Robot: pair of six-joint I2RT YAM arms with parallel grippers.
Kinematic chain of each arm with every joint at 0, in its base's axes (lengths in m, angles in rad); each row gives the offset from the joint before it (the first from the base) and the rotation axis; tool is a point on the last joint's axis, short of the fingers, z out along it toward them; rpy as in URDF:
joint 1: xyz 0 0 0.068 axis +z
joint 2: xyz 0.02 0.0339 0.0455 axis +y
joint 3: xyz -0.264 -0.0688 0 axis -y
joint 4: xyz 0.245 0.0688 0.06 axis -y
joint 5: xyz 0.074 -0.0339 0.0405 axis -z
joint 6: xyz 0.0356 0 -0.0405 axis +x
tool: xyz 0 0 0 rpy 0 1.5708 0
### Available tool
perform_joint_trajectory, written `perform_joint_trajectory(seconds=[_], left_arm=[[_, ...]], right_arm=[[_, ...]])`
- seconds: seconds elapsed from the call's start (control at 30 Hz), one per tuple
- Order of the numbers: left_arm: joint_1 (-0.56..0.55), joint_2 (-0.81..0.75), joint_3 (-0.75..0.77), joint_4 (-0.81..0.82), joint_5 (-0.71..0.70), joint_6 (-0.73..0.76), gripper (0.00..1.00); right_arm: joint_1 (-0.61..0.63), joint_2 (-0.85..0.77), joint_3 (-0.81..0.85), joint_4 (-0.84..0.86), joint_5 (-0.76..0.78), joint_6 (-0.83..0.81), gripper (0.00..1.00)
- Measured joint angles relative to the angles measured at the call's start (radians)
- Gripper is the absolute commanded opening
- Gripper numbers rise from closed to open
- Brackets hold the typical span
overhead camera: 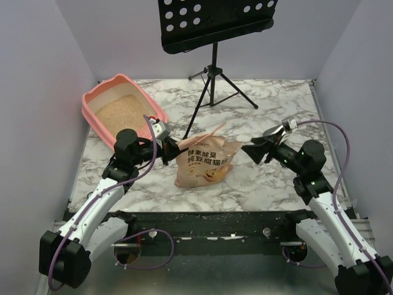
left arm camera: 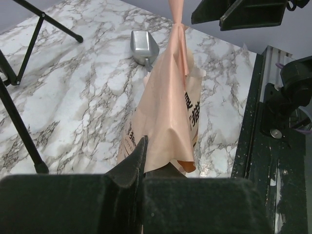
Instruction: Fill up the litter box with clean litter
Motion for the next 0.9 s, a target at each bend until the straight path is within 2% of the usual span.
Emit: perform_joint_trajectory(seconds=[0.17, 0.47, 0.7, 0.9], left_arm=[[-0.002, -0.046, -0.023, -0.013, -0.064, -0.038, 0.0], [-0.056, -0.198, -0.086, -0.077, -0.266, -0.087, 0.0], [-0.105, -0.224, -0.085, -0.11, -0.366, -0.084, 0.0], [-0.13, -0.261, -0.085, -0.149, -0.398, -0.081, 0.0]], right_arm=[[0.002, 0.158, -0.006, 0.174, -0.087, -0.047, 0.72], [0.002, 0.292, 0.037, 0.222, -0.401, -0.283, 0.73], [-0.028, 0.478, 0.226, 0.05, -0.514, -0.607, 0.73], [-0.075, 0.554, 0.244, -0.031, -0.611, -0.747, 0.72]])
